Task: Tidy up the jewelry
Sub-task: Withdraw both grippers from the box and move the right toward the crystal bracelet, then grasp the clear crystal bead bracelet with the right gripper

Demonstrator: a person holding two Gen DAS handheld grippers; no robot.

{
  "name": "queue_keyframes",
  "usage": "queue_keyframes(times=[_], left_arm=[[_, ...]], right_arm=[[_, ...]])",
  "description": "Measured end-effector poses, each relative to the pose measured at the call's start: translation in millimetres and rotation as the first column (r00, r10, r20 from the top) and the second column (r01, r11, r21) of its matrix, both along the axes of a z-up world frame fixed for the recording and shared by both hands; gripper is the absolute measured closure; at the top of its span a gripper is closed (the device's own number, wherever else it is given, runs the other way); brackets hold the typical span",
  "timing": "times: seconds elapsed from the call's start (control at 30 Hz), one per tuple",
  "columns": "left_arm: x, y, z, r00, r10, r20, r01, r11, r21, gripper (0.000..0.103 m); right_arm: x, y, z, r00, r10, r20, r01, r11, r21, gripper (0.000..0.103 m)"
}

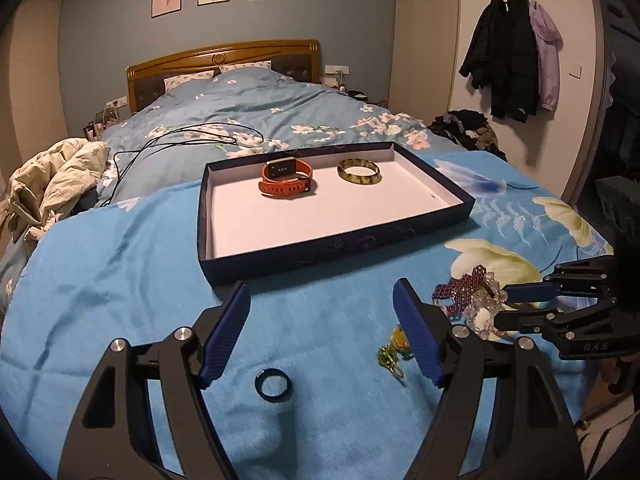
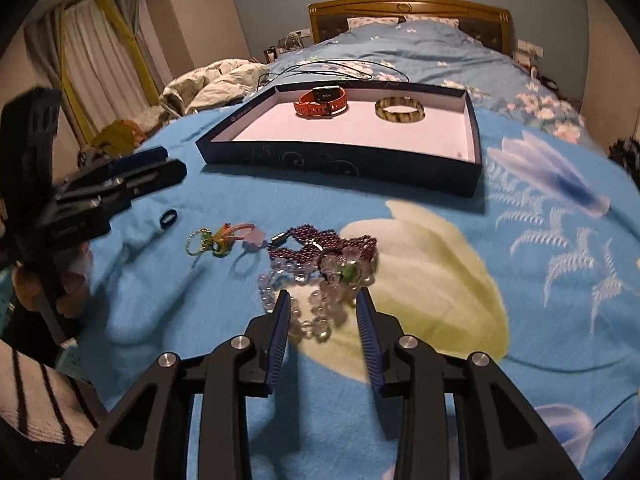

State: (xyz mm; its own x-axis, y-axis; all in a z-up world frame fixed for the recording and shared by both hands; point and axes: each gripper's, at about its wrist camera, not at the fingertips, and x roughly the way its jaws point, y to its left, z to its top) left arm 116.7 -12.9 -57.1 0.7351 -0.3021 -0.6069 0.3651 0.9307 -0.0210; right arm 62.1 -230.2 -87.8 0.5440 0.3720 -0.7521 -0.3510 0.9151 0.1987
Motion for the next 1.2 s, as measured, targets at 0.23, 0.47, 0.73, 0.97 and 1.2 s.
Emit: queue_keyframes(times=[0.23, 0.47, 0.73, 0.97, 1.2], left_arm=[[1, 2, -2, 1.000, 0.006, -0.017, -0.006, 1.000, -0.010, 0.030], [0, 4, -2, 1.000, 0.007, -0.015, -0.008, 1.000, -0.020, 0.030], [-1, 3, -3, 1.000, 0.004, -0.022, -0.005, 1.000, -0.028, 0.030], [-4, 2, -4, 1.000, -0.007, -0.025, 0.007, 1.000, -0.030, 0.030], [-6, 4, -6, 1.000, -0.011, -0.029, 0.010, 0.999, -0.043, 0.030]], right_arm=[[-1, 2, -1, 0.999, 0.033, -0.013, -0.032, 0.996, 0.077, 0.093], [-7, -7, 25, 0.997, 0.062, 0.046, -0.070, 0.978, 0.195, 0.096], [-5, -35, 50, 0.996, 0.007, 0.092, -0.036, 0.948, 0.317, 0.096], [-3, -41, 58, 0.988, -0.063, 0.144, 0.025, 0.968, 0.249, 0.096], [2, -48, 53, 0.989, -0.078, 0.129, 0.039, 0.960, 0.279, 0.096]])
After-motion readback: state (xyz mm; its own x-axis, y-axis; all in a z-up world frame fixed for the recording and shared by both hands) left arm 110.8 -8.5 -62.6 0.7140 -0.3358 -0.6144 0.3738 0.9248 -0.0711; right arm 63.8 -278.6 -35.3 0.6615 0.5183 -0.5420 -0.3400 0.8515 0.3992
